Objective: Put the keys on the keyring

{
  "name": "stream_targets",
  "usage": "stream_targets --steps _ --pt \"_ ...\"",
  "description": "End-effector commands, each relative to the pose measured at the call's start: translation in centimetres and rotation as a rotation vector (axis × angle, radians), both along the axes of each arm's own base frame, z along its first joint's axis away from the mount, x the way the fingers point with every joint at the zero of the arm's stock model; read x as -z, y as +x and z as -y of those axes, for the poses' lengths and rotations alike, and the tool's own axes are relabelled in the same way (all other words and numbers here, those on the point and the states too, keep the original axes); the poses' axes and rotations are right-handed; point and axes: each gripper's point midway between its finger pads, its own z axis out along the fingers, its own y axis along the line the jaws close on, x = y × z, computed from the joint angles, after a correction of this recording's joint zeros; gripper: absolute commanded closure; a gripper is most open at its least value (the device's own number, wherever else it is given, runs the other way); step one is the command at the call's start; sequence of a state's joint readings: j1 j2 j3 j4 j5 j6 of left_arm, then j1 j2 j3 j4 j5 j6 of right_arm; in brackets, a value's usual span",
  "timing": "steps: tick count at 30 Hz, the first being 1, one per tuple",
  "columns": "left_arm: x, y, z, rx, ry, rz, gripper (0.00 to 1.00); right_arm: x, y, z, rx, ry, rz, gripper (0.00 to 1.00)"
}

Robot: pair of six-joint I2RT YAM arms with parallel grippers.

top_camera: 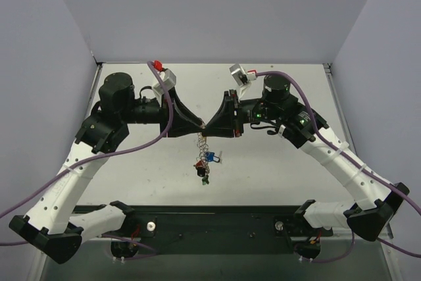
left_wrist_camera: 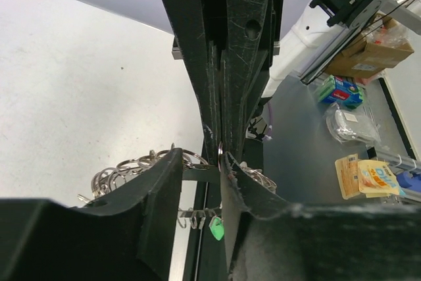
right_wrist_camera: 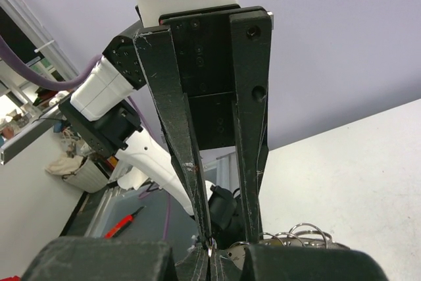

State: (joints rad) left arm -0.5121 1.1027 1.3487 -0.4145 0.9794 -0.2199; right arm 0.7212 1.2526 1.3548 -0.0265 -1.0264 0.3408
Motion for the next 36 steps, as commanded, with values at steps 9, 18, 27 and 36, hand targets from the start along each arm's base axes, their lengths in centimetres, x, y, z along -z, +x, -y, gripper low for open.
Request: stream_targets --steps 9,18,27,36 --pt "1.2 0.8 0.9 -0.009 0.008 0.004 0.65 -6.3 -3.4 0.2 -0.176 0.196 0.150 1.00" --pt "1.1 0.4 1.5 0.029 0.009 -0.009 0.64 -6.9 -3.8 0.5 -0.187 0.217 0.164 1.00" --pt "1.7 -0.2 2.9 0.059 0.075 -0.002 0.75 -7.4 -3.6 0.1 -0.203 0.229 0.163 1.00" --pt "2.1 0.2 2.7 0.016 0.079 0.007 1.00 -7.8 -3.6 0.5 -0.185 0.239 0.176 1.00"
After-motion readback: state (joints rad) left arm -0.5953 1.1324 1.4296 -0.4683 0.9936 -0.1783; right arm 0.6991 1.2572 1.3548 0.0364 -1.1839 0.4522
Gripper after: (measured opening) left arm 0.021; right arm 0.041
